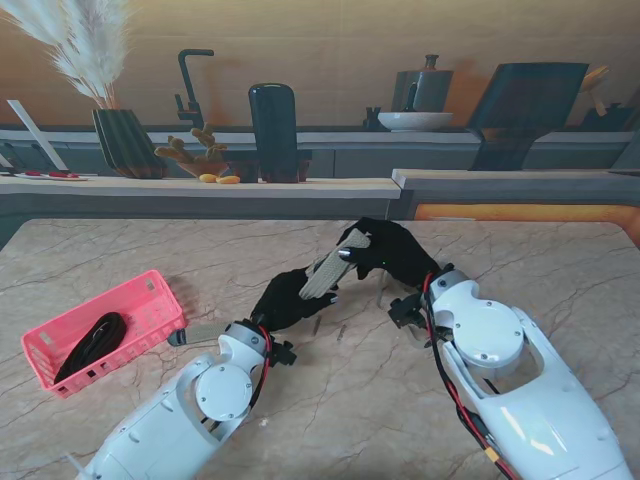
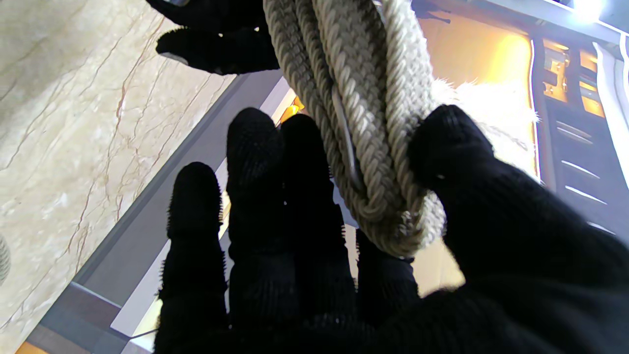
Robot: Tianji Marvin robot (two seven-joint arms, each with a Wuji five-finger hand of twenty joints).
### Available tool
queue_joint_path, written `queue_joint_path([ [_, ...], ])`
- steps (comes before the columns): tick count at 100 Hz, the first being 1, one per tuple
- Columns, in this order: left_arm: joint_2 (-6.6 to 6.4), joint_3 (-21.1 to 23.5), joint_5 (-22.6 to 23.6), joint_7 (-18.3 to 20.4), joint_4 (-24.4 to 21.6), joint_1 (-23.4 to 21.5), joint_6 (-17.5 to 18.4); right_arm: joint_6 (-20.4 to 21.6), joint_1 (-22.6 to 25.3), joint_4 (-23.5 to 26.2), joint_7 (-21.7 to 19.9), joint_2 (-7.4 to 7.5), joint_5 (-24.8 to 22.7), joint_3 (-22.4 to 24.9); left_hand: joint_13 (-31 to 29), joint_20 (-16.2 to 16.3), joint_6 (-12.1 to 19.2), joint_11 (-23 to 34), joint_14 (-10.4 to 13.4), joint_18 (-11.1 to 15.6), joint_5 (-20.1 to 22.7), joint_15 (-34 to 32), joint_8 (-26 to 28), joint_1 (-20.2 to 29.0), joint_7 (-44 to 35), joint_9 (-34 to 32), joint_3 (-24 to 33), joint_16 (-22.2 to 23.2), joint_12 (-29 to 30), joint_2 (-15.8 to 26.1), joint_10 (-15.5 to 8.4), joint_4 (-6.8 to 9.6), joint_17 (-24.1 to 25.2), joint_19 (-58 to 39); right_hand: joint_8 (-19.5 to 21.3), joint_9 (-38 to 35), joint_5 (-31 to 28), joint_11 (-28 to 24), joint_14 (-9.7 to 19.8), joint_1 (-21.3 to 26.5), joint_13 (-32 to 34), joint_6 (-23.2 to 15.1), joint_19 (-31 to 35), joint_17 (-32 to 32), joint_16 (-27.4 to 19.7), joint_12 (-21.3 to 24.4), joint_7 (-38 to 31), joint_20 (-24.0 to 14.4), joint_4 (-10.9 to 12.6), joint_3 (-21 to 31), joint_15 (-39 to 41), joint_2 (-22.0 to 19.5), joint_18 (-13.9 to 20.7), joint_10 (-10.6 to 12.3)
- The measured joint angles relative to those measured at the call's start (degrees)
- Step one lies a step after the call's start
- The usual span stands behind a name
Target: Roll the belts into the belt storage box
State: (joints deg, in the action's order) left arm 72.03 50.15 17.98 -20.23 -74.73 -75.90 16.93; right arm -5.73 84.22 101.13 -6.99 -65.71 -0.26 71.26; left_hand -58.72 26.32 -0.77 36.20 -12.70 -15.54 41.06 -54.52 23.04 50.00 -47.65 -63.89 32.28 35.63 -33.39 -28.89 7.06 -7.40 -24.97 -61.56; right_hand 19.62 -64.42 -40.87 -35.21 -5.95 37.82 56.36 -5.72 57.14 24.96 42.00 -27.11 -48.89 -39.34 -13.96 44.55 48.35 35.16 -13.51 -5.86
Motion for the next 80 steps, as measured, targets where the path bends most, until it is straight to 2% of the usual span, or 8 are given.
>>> queue_joint_path([
  [21, -0.04, -0.3, -0.8, 1.4, 1.1, 1.0, -0.4, -0.2, 2.1, 2.6, -1.3, 0.35, -0.6, 3.2, -0.9, 3.0, 0.0, 11.7, 0.0, 0.0, 0.2, -8.2, 0.6, -0.8, -3.5, -0.8, -0.1, 2.6, -1.3, 0.2, -1.1, 0.00, -0.2, -4.0, 0.0, 0.2, 0.0, -0.6, -0.2, 0.0, -0.6, 0.0, 0.2, 0.0, 0.5, 0.0, 0.0, 0.0, 0.0, 0.0, 0.8, 0.0, 0.0, -0.2],
  [33, -0.05, -0.3, -1.8, 2.1, 1.5, 1.3, -0.5, -0.2, 2.8, 3.6, -1.5, 0.62, -0.9, 4.4, -6.9, 3.6, 0.0, 19.1, 0.0, 0.0, 4.2, -15.1, -0.7, -1.5, -7.6, -5.7, -0.1, 2.7, -1.3, 0.1, -2.4, 0.00, -3.7, -7.3, 0.0, 0.2, 0.0, -0.7, -0.2, 0.0, -0.6, 0.0, 0.2, 0.0, 0.5, 0.0, 0.0, 0.0, 0.0, 0.0, 1.3, 0.0, 0.0, -0.2],
  [39, -0.05, -0.2, -2.9, 2.8, 1.7, 1.4, -0.4, -1.0, 3.1, 3.9, -1.5, 0.63, 0.5, 4.8, -10.1, 3.6, 0.0, 21.8, 0.0, 0.0, 6.0, -18.4, -2.3, -2.8, -8.9, -8.5, -0.1, 2.6, -1.3, -0.8, -2.5, 0.00, -6.5, -9.1, 0.0, 0.2, 0.0, -0.8, -0.3, 0.7, -0.6, 0.0, 0.2, 0.0, 0.5, 0.0, 0.0, 0.0, 0.0, -0.6, 1.3, 0.0, 0.5, -0.5],
  [49, -0.05, -0.2, -6.1, 4.6, 1.8, 1.6, -0.3, -4.0, 3.3, 4.3, -1.3, 0.60, 6.1, 4.9, -11.2, 3.5, -0.4, 24.2, -1.6, -0.2, 8.8, -27.6, -4.6, -3.3, -9.3, -11.4, -0.1, 3.5, -0.8, -0.4, -2.3, -0.01, -11.4, -11.4, 0.0, 0.8, 0.0, -1.4, -0.7, 0.7, -0.6, 0.1, 0.2, -0.1, 0.5, -0.6, 0.0, 0.0, 0.0, -0.7, 1.3, 0.0, 0.5, -1.0],
  [50, -0.05, -0.2, -6.4, 4.8, 1.8, 1.6, -0.3, -4.3, 3.3, 4.3, -1.3, 0.58, 6.5, 4.9, -11.3, 3.5, -0.5, 24.2, -1.8, -0.2, 8.9, -28.4, -5.1, -3.3, -9.3, -11.5, -0.1, 3.7, -0.8, -0.4, -2.2, -0.62, -11.8, -11.6, 0.0, 0.8, 0.0, -1.4, -0.8, 0.7, -0.6, 0.1, 0.2, -0.1, 0.5, -0.7, 0.0, 0.0, 0.0, -0.7, 1.3, 0.0, 0.5, -1.0],
  [54, -0.05, -0.1, -7.1, 5.6, 1.8, 1.7, -0.3, -5.1, 3.3, 4.3, -1.2, 0.49, 7.5, 4.9, -11.3, 3.0, -0.7, 24.3, -2.5, -0.8, 9.0, -30.7, -5.2, -3.3, -9.3, -11.5, -0.1, 4.0, -0.8, -0.4, -1.6, -1.18, -12.7, -11.7, 0.0, 0.8, 0.0, -1.4, -0.9, 0.7, -0.6, 0.1, 0.2, -0.1, 0.5, -0.7, 0.0, 0.0, 0.0, -0.7, 1.3, 0.0, 0.5, -1.1],
  [64, -0.18, 0.0, -8.0, 7.4, 1.7, 1.7, -0.2, -6.0, 3.2, 4.0, -0.8, 0.21, 8.7, 4.2, -11.3, 2.3, -1.4, 24.3, -3.0, -1.4, 9.0, -32.3, -5.9, -3.3, -9.3, -12.0, -0.2, 4.0, -0.7, -0.3, -1.4, -1.18, -13.4, -11.8, 0.0, 0.8, 0.0, -1.8, -0.9, 0.7, -0.7, 0.1, 0.2, -0.2, 0.5, -0.7, 0.0, 0.0, 0.0, -0.7, 1.3, 0.0, 0.5, -1.1],
  [80, -0.18, -0.1, -7.3, 5.3, 1.6, 1.5, 0.1, -8.2, 2.0, 2.3, 0.0, -0.48, 13.4, 2.1, -11.3, 0.6, -2.2, 24.3, -3.0, -1.4, 9.0, -32.5, -5.9, -3.2, -9.1, -12.0, -0.3, 4.0, -0.6, -0.3, -1.4, -1.18, -13.7, -11.8, 0.5, 0.8, 0.0, -2.0, -0.9, 0.7, -0.7, 0.1, 0.2, -0.3, 0.7, -0.7, 0.0, -0.2, 0.0, -0.7, 1.4, 0.0, 0.5, -1.1],
])
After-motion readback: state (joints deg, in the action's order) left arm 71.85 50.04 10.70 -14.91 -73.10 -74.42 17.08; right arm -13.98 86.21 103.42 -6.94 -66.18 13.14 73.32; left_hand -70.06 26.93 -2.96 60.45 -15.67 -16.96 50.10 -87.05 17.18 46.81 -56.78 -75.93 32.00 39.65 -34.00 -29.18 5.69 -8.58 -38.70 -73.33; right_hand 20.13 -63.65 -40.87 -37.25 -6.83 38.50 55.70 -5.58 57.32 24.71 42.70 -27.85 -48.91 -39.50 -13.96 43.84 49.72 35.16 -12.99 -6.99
